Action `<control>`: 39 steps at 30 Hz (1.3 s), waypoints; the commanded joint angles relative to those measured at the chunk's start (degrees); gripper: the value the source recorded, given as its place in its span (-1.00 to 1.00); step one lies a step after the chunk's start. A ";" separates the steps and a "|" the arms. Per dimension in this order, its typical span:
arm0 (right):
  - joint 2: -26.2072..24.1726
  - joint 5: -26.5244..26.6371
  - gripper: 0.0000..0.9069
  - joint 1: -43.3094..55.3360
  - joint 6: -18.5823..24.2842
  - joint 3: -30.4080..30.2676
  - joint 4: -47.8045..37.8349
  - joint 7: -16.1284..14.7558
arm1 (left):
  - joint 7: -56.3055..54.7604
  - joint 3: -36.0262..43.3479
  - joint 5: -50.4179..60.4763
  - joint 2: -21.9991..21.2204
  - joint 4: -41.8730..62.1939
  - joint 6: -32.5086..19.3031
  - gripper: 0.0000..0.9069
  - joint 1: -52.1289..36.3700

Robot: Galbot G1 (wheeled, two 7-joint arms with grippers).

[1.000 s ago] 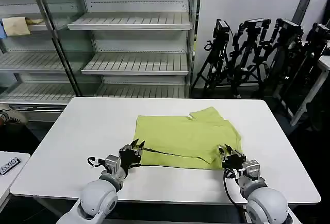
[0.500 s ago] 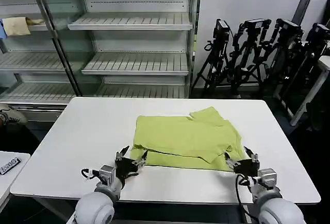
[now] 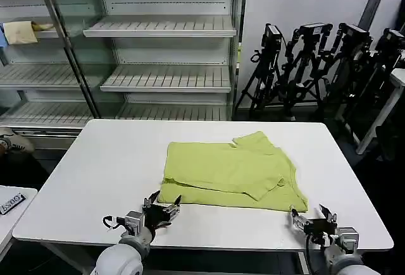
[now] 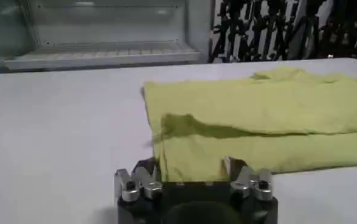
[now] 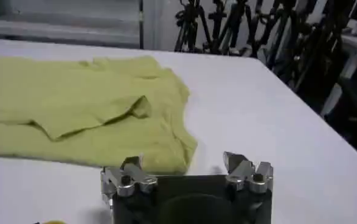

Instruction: Fold and organize the clothes.

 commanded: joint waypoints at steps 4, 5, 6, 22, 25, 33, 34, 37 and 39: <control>-0.42 2.55 -1.00 -0.18 -0.28 -0.85 -0.91 -0.16 | -0.05 0.52 -0.88 -0.09 1.40 0.81 -0.89 0.39; -0.60 2.55 -1.00 0.09 -0.21 -0.94 -1.03 -0.24 | -0.04 0.48 -1.06 -0.07 1.42 0.81 -0.87 0.39; -0.76 2.56 -1.00 0.41 -0.15 -1.02 -1.21 -0.33 | -0.01 0.46 -1.16 -0.06 1.45 0.81 -0.89 0.39; -1.40 2.18 -1.00 1.23 1.76 -1.09 -2.57 -1.04 | 0.30 0.59 -1.38 -0.57 2.61 0.64 -0.87 -0.03; -1.40 2.06 -1.00 1.12 1.99 -1.10 -2.35 -1.05 | 0.28 0.45 -1.69 -0.63 2.10 0.59 -0.87 0.23; -0.94 0.68 -1.00 -1.74 2.34 -0.68 0.81 -1.11 | 0.06 -0.24 -0.72 -0.06 -1.81 0.55 -0.87 3.27; -0.91 0.58 -1.00 -2.21 2.36 -0.56 1.43 -1.09 | 0.02 -0.36 -0.66 0.07 -2.12 0.54 -0.87 3.57; -0.84 0.41 -1.00 -3.30 2.35 0.08 2.79 -1.04 | -0.08 -1.06 -0.46 0.45 -3.24 0.53 -0.87 5.34; -0.95 0.41 -1.00 -4.56 2.28 0.80 3.86 -0.98 | -0.16 -1.61 -0.37 0.72 -4.32 0.52 -0.89 6.73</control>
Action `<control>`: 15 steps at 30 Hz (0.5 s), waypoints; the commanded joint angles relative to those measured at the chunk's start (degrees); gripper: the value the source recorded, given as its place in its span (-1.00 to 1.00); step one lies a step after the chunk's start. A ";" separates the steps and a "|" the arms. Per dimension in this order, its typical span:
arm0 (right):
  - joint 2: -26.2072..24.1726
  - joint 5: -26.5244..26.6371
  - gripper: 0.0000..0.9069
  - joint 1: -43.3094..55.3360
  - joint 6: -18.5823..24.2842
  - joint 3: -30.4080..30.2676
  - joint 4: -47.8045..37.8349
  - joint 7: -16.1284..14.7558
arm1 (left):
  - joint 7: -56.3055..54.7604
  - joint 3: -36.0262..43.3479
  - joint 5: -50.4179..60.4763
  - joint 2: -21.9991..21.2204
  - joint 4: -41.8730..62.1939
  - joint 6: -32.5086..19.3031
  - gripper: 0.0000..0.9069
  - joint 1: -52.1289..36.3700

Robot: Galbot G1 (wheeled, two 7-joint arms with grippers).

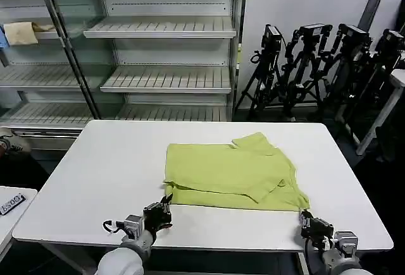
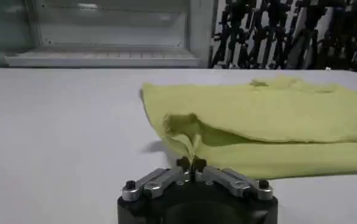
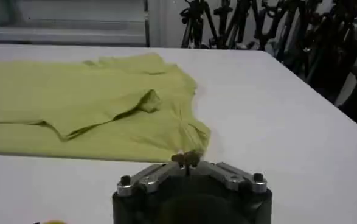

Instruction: Fold and organize the clothes.

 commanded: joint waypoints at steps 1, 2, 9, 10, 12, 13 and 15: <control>-0.14 -0.37 -1.00 -4.33 0.17 1.80 4.56 0.10 | -0.27 -1.22 0.68 0.75 -4.36 0.03 -0.89 4.92; -0.18 -0.36 -1.00 -5.04 0.18 2.06 5.05 0.11 | -0.26 -1.60 0.81 0.96 -5.13 0.00 -0.89 6.23; 0.45 -2.00 -1.00 -13.06 0.30 3.83 9.98 0.11 | -0.39 -3.86 1.25 2.15 -9.73 -0.03 -0.89 12.95; 0.46 -2.26 -1.00 -13.68 0.33 3.91 10.32 0.12 | -0.38 -4.13 1.53 2.35 -10.18 -0.06 -0.89 13.70; 0.43 -3.00 -1.00 -15.63 0.48 4.11 11.69 0.09 | -0.39 -4.57 1.69 2.75 -10.87 -0.10 -0.89 14.69; 0.43 -3.23 -1.00 -16.29 0.51 4.19 12.17 0.08 | -0.40 -4.84 1.68 2.94 -11.12 -0.09 -0.89 15.13; 0.45 -3.44 -1.00 -17.15 0.54 4.31 12.82 0.06 | -0.39 -5.21 1.63 3.30 -11.41 -0.09 -0.89 15.40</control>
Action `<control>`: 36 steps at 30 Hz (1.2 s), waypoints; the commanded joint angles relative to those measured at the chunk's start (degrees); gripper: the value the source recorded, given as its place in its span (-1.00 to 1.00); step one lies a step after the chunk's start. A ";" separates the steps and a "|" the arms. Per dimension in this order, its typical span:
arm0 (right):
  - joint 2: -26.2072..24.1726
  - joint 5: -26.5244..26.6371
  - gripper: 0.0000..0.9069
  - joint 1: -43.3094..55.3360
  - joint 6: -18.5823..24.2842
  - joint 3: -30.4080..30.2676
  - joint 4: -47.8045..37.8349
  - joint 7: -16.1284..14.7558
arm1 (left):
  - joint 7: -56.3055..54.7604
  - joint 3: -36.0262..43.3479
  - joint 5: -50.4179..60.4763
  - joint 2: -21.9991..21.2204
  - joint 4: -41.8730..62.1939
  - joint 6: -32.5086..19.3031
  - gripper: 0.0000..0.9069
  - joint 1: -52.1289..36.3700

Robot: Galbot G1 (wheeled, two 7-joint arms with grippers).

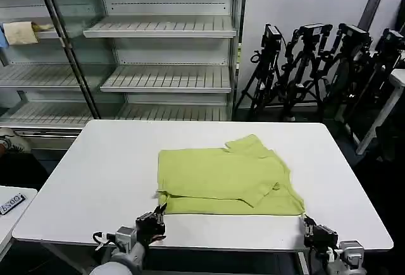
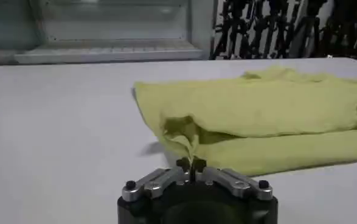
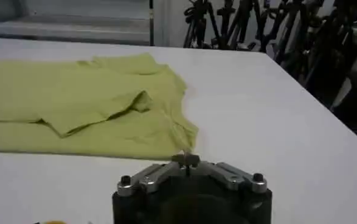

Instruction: Fold and organize the clothes.

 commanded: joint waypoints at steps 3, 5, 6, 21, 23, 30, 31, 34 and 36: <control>0.33 -2.27 -1.00 -9.79 0.26 1.47 7.01 0.00 | 0.08 -2.51 0.27 1.77 -5.03 -0.17 -0.89 7.38; 0.39 -2.40 -1.00 -9.76 0.31 1.48 7.12 -0.02 | 0.11 -2.70 0.27 1.99 -4.82 -0.20 -0.89 7.26; 0.59 -2.53 -1.00 -8.94 0.34 1.45 6.83 0.42 | 0.11 -2.75 0.27 2.02 -4.70 -0.23 -0.89 7.17; -0.79 -1.01 0.40 -0.59 -1.64 1.16 4.79 0.89 | 0.69 -4.43 -0.87 5.62 1.25 -0.21 -0.84 0.80; -0.95 -0.87 1.00 -0.52 -1.60 1.25 5.47 0.71 | 0.88 -4.64 -0.86 6.02 0.52 0.18 0.44 0.89; -1.37 1.15 1.00 5.03 -2.22 0.70 6.84 1.61 | 0.01 -7.20 -0.68 6.01 -3.99 0.47 1.00 1.25; -1.72 1.51 1.00 7.18 -2.66 -0.12 6.03 2.36 | -0.44 -7.79 -0.74 6.14 -4.17 0.44 1.00 0.39; -2.42 2.13 1.00 13.31 -3.55 -2.94 3.75 3.96 | -2.05 -9.35 -2.35 7.03 -3.51 0.37 1.00 -1.70; -2.79 2.55 1.00 19.64 -4.12 -6.23 1.26 5.09 | -2.83 -10.10 -4.82 7.70 -2.68 0.52 1.00 -3.45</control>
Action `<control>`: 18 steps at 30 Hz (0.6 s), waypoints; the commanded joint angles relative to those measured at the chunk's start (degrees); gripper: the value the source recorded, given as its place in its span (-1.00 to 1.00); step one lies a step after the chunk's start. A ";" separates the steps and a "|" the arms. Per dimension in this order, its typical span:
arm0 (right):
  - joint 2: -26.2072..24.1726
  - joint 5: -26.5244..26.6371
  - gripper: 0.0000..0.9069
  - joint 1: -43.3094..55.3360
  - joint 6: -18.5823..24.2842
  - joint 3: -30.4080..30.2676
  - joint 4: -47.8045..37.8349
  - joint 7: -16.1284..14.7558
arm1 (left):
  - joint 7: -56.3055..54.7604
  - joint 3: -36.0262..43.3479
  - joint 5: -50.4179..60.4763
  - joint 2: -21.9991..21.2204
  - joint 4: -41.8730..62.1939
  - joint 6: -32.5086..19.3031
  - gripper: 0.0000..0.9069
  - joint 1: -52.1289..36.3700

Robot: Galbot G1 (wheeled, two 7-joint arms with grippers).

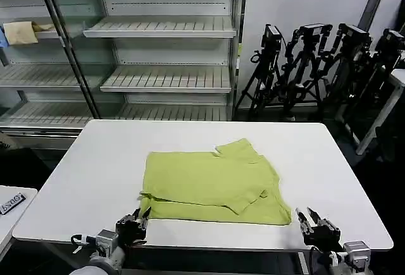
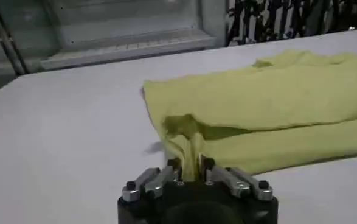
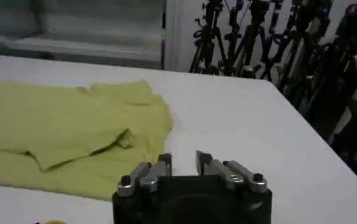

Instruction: Fold and organize the clothes.

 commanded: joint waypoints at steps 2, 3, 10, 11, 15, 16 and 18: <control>-1.38 2.37 1.00 21.56 -2.55 -9.46 -5.72 4.27 | -3.41 -3.95 -5.78 2.63 -0.26 0.05 1.00 -6.54; -1.42 2.55 1.00 23.99 -2.81 -11.28 -7.13 4.69 | -3.87 -3.77 -6.56 2.99 0.26 0.54 1.00 -8.16; -1.43 3.68 1.00 33.55 -3.58 -19.08 -14.07 6.20 | -5.69 -0.86 -9.59 4.27 2.88 2.10 1.00 -15.59; -1.30 4.15 1.00 35.85 -3.83 -20.13 -15.09 6.38 | -6.02 -0.33 -10.03 4.25 3.69 2.48 1.00 -16.75; -0.29 6.44 1.00 45.75 -4.98 -24.45 -22.27 7.92 | -7.73 2.89 -12.80 3.89 8.19 3.22 1.00 -24.32; -0.10 6.81 1.00 47.51 -5.06 -24.78 -23.42 8.33 | -8.31 3.53 -13.30 3.74 9.16 3.25 1.00 -25.89; 0.53 7.72 1.00 52.04 -5.17 -26.92 -27.41 8.64 | -9.13 6.24 -13.94 3.56 11.59 3.28 1.00 -29.60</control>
